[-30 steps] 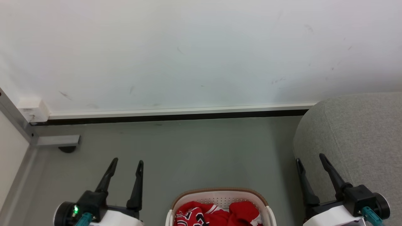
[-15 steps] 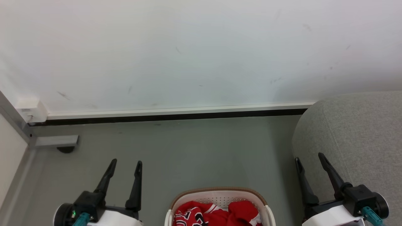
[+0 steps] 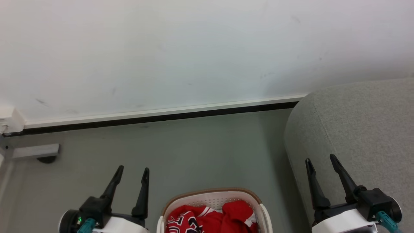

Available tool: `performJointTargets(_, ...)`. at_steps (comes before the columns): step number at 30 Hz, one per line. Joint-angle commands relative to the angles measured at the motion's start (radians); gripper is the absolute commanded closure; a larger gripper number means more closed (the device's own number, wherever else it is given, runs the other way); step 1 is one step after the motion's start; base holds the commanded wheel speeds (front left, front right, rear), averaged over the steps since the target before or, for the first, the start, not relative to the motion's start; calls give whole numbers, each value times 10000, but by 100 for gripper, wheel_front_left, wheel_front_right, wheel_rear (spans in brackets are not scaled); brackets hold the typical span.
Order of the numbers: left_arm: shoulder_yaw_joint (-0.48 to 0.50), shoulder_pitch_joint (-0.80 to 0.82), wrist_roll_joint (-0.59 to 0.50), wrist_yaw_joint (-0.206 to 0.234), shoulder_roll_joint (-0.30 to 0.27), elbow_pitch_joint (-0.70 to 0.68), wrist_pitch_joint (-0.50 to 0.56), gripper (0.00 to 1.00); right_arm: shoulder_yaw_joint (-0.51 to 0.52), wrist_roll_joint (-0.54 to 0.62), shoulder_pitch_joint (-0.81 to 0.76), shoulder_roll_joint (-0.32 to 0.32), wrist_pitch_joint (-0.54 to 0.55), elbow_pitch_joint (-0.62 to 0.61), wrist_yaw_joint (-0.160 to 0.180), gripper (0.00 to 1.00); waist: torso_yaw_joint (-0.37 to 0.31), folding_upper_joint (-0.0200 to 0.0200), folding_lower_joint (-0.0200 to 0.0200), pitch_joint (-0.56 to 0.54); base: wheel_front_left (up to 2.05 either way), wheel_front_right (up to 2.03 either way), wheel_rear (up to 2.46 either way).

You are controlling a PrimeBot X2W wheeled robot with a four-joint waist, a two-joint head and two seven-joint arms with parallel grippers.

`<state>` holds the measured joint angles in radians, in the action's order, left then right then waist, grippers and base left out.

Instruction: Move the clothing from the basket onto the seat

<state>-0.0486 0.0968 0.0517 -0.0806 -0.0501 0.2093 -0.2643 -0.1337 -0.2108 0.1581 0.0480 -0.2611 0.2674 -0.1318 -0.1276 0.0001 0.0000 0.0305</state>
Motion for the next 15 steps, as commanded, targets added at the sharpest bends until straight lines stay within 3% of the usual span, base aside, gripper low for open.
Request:
performJointTargets(1,-8,98,-137,-34,-39,37,-3,0,-17,-61,92,10,-25,-32,21,0,-208,-1,0,168,0,0,0)
performJointTargets(7,-211,399,-305,-153,-164,543,-3,0,-19,-200,269,11,-25,-163,21,0,-795,-1,0,732,0,0,0)
performJointTargets(15,-674,1111,-663,-314,-735,1827,-3,0,-60,-589,492,7,-25,-502,21,0,-1768,-1,0,1821,0,0,0)
